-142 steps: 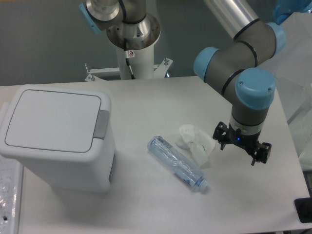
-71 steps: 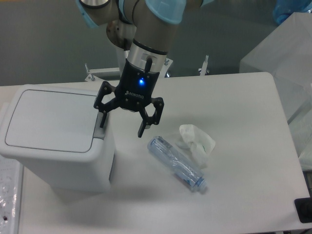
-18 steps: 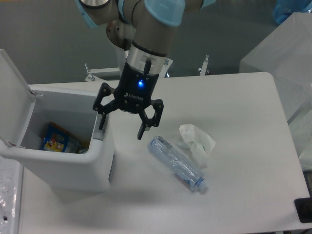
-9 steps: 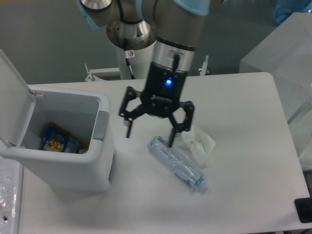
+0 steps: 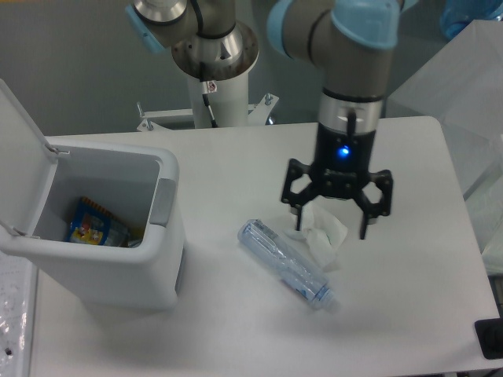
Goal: Open the trash can
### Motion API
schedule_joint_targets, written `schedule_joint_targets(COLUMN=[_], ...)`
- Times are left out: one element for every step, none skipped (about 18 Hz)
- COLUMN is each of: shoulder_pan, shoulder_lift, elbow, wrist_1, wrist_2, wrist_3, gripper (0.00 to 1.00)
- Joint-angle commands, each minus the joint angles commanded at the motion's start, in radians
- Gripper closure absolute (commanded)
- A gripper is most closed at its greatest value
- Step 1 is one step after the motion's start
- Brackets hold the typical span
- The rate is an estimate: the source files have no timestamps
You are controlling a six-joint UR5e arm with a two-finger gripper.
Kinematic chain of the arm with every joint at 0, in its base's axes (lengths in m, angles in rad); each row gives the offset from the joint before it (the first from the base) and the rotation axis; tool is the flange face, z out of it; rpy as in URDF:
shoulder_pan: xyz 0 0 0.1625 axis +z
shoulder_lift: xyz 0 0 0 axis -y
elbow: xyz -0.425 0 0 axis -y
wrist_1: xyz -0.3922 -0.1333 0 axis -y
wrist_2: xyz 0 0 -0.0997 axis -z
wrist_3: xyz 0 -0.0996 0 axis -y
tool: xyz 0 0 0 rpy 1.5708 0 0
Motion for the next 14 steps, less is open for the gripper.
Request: schedule_joint_targets(shoulder_pan=[0.011, 0.014, 0.018, 0.032, 0.038, 0.04, 0.041, 0.041, 0.041, 0.043, 0.043, 0.041, 0.041, 0.041], shoulder_lift=[-0.003, -0.015, -0.018, -0.021, -0.028, -0.031, -0.034, -0.037, -0.04, -0.041, -0.046, -0.048, -0.052, -0.057], elbow=[0.003, 0.003, 0.005, 0.002, 0.0, -0.005, -0.006, -0.003, 0.005, 0.006, 0.008, 0.009, 0.011, 0.011], wrist_1=[-0.002, -0.002, -0.003, -0.005, -0.009, -0.011, -0.02, -0.038, -0.061, -0.089, -0.11, -0.124, -0.127, -0.129], wrist_2=[0.0, 0.0, 0.002, 0.002, 0.003, 0.011, 0.038, 0.078, 0.115, 0.138, 0.15, 0.155, 0.164, 0.176], wrist_3=[0.009, 0.043, 0.072, 0.106, 0.148, 0.196, 0.247, 0.287, 0.313, 0.328, 0.342, 0.359, 0.376, 0.39], gripper=[0.0, 0.0, 0.0, 0.0, 0.0, 0.0, 0.0, 0.0, 0.0, 0.0, 0.0, 0.0, 0.0, 0.0])
